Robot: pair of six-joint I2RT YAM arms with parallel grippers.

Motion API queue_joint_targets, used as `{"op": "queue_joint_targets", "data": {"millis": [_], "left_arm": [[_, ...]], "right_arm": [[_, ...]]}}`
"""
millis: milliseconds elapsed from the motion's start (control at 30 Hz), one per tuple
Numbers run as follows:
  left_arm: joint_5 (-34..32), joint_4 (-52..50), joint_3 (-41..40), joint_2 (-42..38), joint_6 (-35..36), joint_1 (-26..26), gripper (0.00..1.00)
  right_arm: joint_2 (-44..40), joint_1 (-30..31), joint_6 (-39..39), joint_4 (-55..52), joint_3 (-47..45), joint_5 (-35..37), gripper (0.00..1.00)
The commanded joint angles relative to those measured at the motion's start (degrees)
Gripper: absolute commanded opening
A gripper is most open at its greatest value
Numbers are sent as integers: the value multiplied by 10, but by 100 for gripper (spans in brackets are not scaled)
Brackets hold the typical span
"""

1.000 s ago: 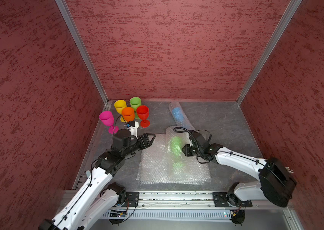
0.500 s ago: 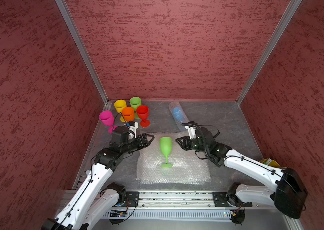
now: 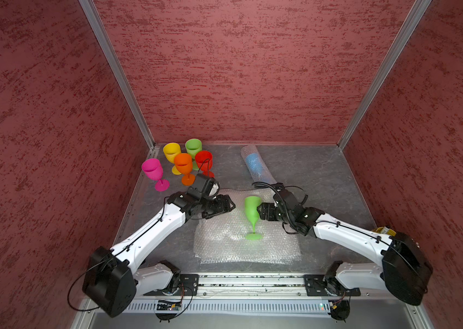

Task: Unpack wine glasses from bubble wrap
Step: Pick up the wine glass from the bubble wrap.

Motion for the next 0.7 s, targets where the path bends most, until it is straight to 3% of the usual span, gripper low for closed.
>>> {"op": "queue_joint_targets", "data": {"millis": [0, 167, 300, 667], "left_arm": [[45, -34, 57, 66, 5, -5, 81], [115, -63, 144, 175, 27, -26, 85], [96, -120, 229, 249, 60, -59, 86], [57, -232, 385, 427, 111, -82, 87]], "right_arm": [[-35, -4, 23, -1, -13, 47, 85], [-124, -9, 28, -14, -36, 119, 85], [-203, -11, 24, -29, -52, 170, 85], [-286, -13, 8, -36, -72, 168, 87]]}}
